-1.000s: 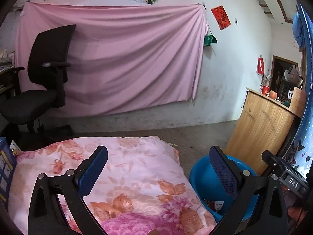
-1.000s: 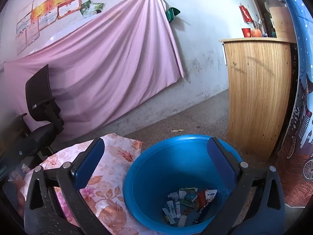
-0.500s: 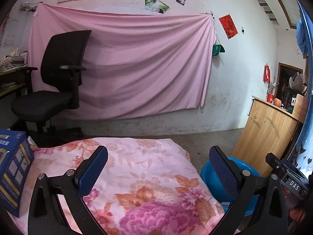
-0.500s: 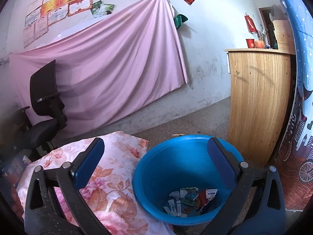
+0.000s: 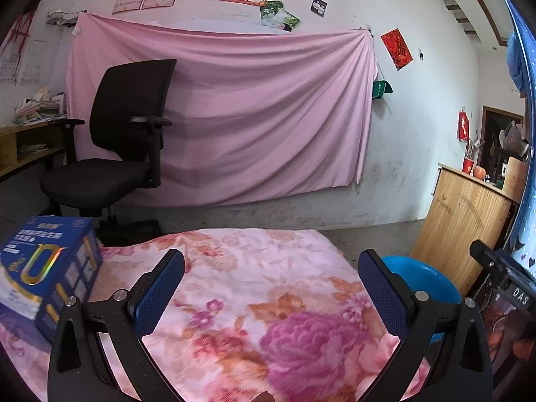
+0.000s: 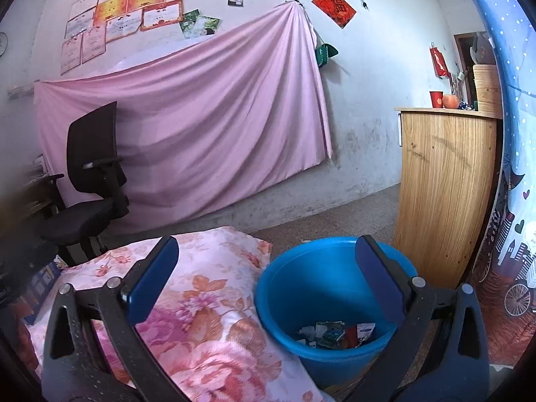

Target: Collect trash

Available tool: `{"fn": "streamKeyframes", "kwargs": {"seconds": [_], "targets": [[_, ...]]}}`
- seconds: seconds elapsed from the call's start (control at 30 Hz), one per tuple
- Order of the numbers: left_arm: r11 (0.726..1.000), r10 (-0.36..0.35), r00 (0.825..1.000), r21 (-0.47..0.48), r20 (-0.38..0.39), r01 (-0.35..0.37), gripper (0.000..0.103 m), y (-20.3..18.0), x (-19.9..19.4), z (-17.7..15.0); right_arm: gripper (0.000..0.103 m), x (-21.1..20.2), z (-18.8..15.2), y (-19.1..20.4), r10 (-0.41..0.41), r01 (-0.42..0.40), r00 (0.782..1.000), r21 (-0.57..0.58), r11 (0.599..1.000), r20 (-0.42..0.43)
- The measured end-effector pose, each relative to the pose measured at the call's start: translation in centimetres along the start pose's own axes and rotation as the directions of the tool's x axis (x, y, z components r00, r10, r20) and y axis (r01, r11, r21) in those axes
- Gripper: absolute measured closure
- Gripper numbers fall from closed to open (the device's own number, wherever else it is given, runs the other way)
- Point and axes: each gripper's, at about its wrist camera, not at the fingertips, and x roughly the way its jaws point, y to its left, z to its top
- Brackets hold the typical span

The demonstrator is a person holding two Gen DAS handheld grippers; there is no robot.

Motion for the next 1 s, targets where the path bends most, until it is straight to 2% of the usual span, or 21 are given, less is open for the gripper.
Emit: {"fn": "streamKeyframes", "kwargs": {"seconds": [0.4, 0.7, 1.0], "targets": [[0.998, 0.039, 0.999, 0.054, 0.0, -0.039, 0.002, 2.8, -5.1, -2.7, 0.0, -4.9, -2.5, 3.5, 0.02, -0.02, 1.0, -0.02, 1.0, -0.023], [0.997, 0.063, 0.998, 0.046, 0.018, -0.064, 0.002, 4.3, -8.3, -4.3, 0.0, -8.7, -3.7, 5.3, 0.03, -0.029, 0.999, -0.024, 0.999, 0.031], [0.997, 0.065, 0.997, 0.034, 0.03, -0.066, 0.002, 5.3, -11.2, -5.3, 0.0, -11.1, -5.3, 6.7, 0.042, -0.041, 0.999, -0.021, 0.999, 0.027]]}}
